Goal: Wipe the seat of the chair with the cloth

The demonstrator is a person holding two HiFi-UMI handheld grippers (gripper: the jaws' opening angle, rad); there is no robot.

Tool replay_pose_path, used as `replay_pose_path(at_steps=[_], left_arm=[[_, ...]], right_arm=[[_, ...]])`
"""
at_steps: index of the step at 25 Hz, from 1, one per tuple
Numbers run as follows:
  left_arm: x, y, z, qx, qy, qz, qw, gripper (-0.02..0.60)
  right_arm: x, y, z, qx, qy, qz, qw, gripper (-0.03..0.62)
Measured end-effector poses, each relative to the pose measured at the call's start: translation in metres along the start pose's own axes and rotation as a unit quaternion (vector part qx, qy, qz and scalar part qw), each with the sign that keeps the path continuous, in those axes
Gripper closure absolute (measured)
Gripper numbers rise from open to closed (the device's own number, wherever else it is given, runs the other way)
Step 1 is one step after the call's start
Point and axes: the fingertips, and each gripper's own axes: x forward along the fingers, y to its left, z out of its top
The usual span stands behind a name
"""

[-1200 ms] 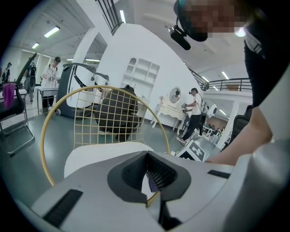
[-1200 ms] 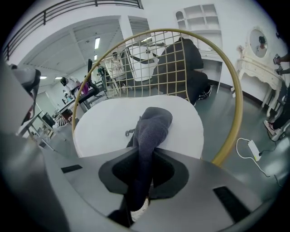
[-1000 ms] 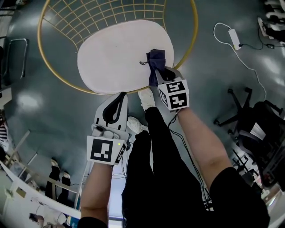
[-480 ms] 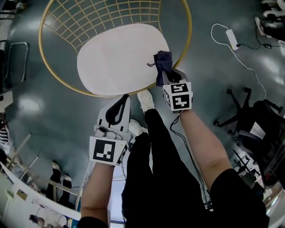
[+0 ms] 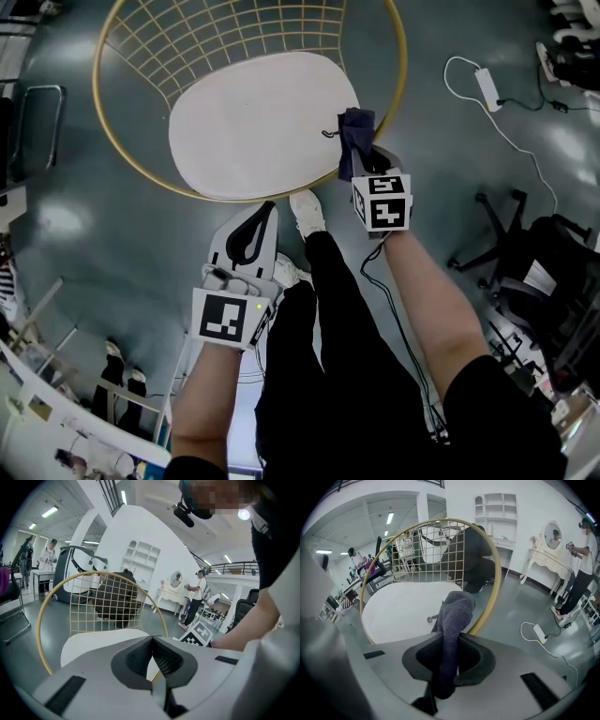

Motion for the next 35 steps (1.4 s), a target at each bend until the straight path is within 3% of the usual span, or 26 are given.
replay_pose_path(at_steps=[7, 16, 25, 35], left_arm=[[-0.017, 0.005, 0.001, -0.005, -0.010, 0.013, 0.9998, 0.569], [-0.051, 0.049, 0.003, -0.024, -0.018, 0.051, 0.9983, 0.569], [-0.085, 0.088, -0.003, -0.042, -0.025, 0.103, 0.9935, 0.569], [-0.105, 0.131, -0.016, -0.065, -0.021, 0.153, 0.9858, 0.569]], right_arm=[[-0.014, 0.006, 0.013, -0.010, -0.015, -0.001, 1.000, 0.533], [-0.005, 0.093, 0.063, -0.042, -0.046, 0.058, 0.996, 0.533], [0.015, 0.191, 0.097, -0.069, -0.059, 0.154, 0.984, 0.533], [0.045, 0.305, 0.126, -0.081, -0.062, 0.285, 0.953, 0.533]])
